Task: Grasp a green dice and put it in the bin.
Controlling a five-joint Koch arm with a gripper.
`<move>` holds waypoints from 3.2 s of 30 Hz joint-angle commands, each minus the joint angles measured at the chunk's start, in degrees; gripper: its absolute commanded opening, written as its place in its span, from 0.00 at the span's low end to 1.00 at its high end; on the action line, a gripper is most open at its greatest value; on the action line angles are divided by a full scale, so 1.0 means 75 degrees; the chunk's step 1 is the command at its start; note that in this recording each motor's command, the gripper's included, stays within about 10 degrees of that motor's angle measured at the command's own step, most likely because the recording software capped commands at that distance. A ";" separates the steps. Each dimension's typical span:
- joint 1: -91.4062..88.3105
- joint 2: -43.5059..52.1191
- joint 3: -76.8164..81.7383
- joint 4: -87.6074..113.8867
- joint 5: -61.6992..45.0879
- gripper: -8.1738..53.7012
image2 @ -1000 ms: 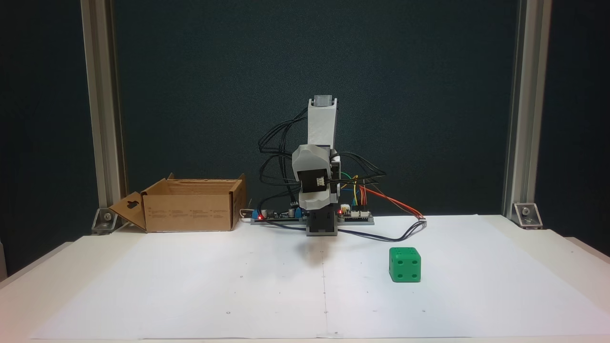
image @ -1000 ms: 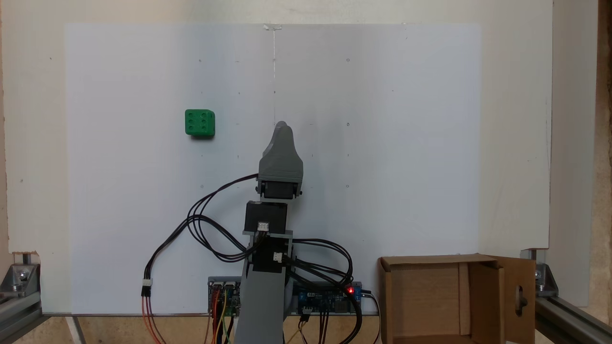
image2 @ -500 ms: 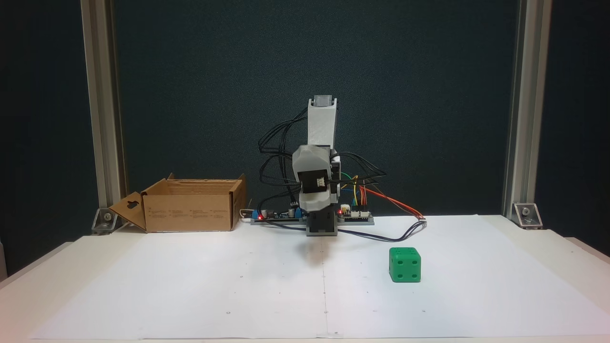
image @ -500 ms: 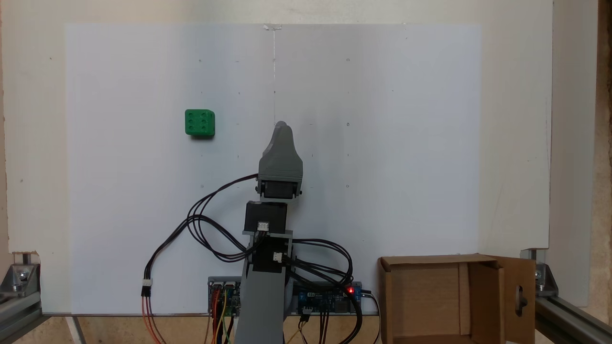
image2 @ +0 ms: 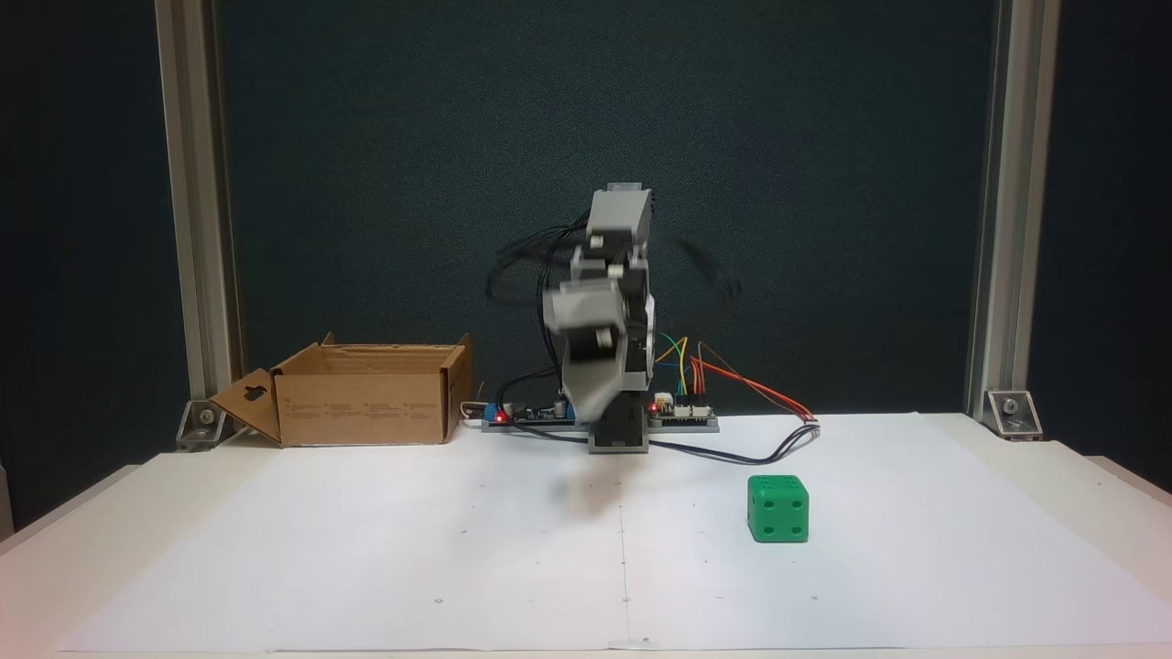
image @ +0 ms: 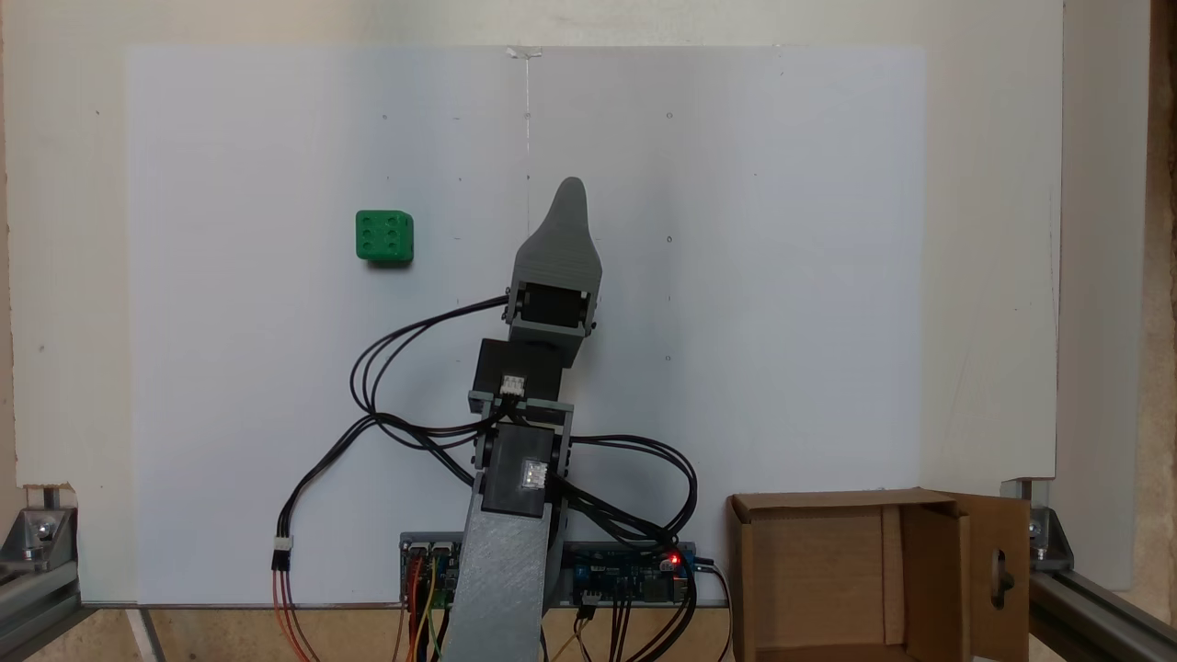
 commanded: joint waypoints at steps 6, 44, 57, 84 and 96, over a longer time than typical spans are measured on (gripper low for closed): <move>-0.0703 0.0773 -0.2402 0.3771 -0.0352 0.83; -0.5121 -0.4781 -0.9141 1.0594 0.4512 0.85; -0.4945 -0.5156 -0.9141 1.0512 0.4641 0.85; -0.5109 -0.6387 -0.8414 0.9785 0.4629 0.85; -0.5297 -0.6598 -0.8332 0.9797 0.4629 0.85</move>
